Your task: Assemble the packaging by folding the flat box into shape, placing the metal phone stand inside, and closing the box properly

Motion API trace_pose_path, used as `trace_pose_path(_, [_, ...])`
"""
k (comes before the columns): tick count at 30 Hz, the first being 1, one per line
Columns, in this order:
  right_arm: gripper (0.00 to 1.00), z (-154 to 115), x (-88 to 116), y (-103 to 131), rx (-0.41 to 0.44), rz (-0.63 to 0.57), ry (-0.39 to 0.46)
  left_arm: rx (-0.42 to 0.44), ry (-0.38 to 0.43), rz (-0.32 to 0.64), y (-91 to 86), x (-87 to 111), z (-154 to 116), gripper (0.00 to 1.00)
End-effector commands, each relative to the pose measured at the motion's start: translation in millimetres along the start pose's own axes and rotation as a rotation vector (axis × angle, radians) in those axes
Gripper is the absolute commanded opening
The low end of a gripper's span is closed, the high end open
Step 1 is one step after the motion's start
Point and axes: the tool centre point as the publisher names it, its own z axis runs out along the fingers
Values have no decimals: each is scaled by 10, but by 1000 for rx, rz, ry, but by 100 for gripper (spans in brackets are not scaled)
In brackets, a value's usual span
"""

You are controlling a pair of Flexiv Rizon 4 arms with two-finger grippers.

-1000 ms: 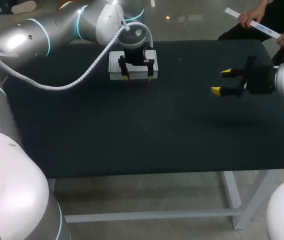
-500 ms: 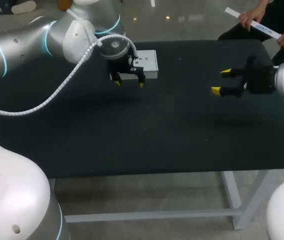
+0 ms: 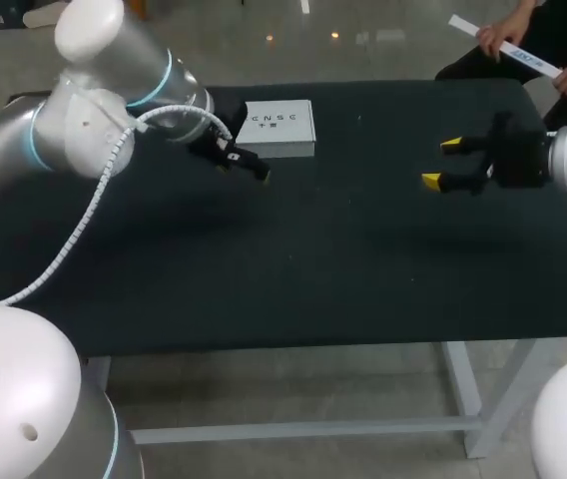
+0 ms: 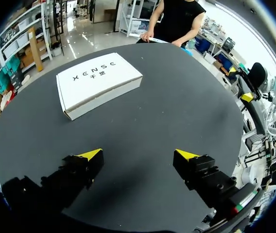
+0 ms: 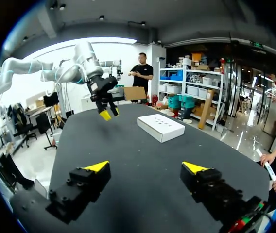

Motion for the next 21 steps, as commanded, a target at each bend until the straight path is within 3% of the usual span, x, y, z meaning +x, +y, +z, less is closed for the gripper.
trace_pose_path(1, [100,-12,0,-9,-6,-1,3,151,45,36,85,-19,-72,100])
trace_pose_path(21, [100,-12,0,-9,-6,-1,3,360,53,138,597,-6,-519,100])
